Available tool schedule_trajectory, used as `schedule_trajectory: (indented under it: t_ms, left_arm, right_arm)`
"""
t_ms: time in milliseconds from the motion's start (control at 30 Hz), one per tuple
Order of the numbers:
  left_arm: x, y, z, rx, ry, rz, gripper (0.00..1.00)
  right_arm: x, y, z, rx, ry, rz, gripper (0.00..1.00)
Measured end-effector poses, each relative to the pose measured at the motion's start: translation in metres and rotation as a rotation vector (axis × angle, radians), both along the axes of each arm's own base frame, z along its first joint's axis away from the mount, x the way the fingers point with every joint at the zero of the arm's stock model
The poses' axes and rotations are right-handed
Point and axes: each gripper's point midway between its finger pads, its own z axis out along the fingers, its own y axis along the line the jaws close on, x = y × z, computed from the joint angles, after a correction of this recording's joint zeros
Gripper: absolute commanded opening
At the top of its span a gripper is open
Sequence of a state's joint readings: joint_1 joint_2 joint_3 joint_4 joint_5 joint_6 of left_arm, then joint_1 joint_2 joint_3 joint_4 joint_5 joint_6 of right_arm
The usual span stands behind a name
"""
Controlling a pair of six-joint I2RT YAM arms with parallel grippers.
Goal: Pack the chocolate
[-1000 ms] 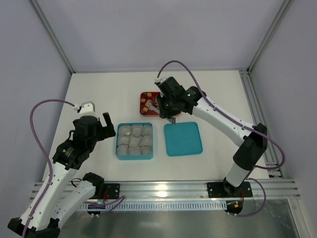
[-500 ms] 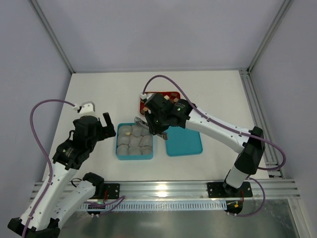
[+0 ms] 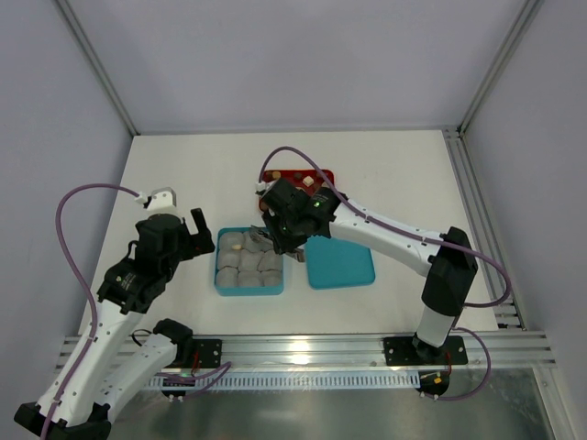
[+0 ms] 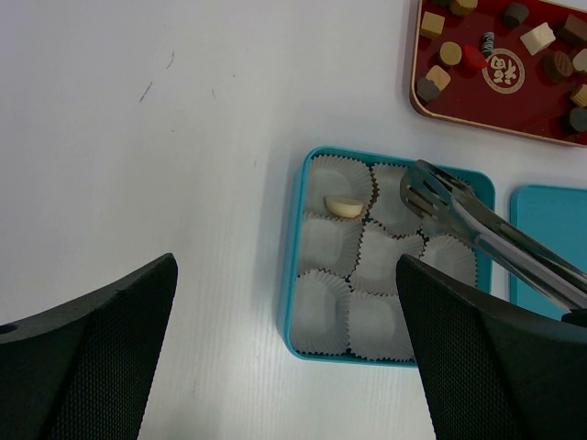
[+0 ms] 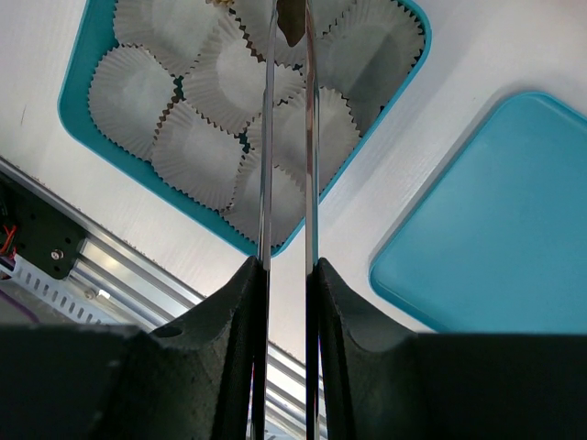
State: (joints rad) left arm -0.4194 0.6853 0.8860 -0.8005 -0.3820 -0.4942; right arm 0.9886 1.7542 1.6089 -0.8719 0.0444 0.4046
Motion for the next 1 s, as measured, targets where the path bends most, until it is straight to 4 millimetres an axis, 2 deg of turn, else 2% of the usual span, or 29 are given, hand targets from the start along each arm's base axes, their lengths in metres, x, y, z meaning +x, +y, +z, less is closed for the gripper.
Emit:
schedule_trajectory:
  t_ms: [167,500,833,1000]
  left_arm:
    - [0.0,0.0,0.0,0.0,0.0,0.0,1.0]
    - [0.0,0.0,0.0,0.0,0.0,0.0,1.0]
    - [0.0,0.0,0.0,0.0,0.0,0.0,1.0]
    - [0.0,0.0,0.0,0.0,0.0,0.0,1.0]
  right_arm:
    - [0.0,0.002,-0.008,-0.007,0.012,0.0,0.36]
    - [0.0,0.004,-0.007,0.002,0.012,0.004,0.41]
    - [-0.002,0.005,-0.007,0.001,0.013,0.009,0.41]
    - [0.007,0.001,0.004,0.003,-0.007,0.002,0.41]
